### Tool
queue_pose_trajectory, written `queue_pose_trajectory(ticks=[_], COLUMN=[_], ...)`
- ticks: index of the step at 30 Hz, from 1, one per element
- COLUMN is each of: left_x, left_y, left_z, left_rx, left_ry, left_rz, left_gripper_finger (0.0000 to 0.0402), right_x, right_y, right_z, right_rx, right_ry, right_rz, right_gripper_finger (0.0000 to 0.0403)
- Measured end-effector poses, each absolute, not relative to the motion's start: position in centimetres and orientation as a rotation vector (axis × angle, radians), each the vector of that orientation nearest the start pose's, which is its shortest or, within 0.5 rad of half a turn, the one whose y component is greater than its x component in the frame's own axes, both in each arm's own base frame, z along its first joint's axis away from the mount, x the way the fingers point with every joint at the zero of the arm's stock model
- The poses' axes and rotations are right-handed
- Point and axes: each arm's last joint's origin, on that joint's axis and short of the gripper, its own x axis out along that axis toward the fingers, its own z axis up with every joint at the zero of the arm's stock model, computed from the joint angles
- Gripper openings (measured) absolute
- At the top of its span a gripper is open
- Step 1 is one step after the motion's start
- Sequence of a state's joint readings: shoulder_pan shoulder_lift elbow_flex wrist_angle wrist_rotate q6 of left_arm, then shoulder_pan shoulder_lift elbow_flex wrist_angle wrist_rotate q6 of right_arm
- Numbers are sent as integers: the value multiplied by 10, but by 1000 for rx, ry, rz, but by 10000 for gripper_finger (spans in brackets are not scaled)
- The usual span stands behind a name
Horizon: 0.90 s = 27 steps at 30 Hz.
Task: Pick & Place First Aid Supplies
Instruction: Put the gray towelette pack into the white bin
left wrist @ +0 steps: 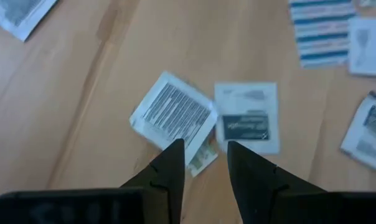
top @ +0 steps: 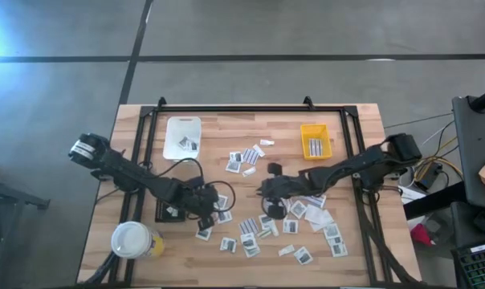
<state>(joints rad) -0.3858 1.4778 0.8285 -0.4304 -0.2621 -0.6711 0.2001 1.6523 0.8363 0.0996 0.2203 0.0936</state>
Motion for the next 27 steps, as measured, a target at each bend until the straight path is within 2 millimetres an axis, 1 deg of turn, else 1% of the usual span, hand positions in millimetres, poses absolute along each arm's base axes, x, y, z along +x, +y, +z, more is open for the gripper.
queue_pose_trajectory(ticks=[2,8,10,16,22,27], left_x=[254,248,248,247,245,245], left_y=[-95,-92,-91,-90,-89,-88], left_z=[179,163,159,151,147,141], left_rx=[-271,-281,-296,-320,-285,-245], left_ry=[997,1038,1011,955,952,879], left_rz=[238,279,272,252,230,168], left_gripper_finger=[115,115,115,115,115,115], right_x=[327,340,344,351,354,354], right_y=[60,63,64,65,66,66], right_z=[161,148,145,149,153,153], right_rx=[-65,-75,-85,-109,-108,-109], right_ry=[710,745,754,738,722,725], right_rz=[-35,-31,-28,-17,-16,-16], right_gripper_finger=[52,52,52,52,52,52])
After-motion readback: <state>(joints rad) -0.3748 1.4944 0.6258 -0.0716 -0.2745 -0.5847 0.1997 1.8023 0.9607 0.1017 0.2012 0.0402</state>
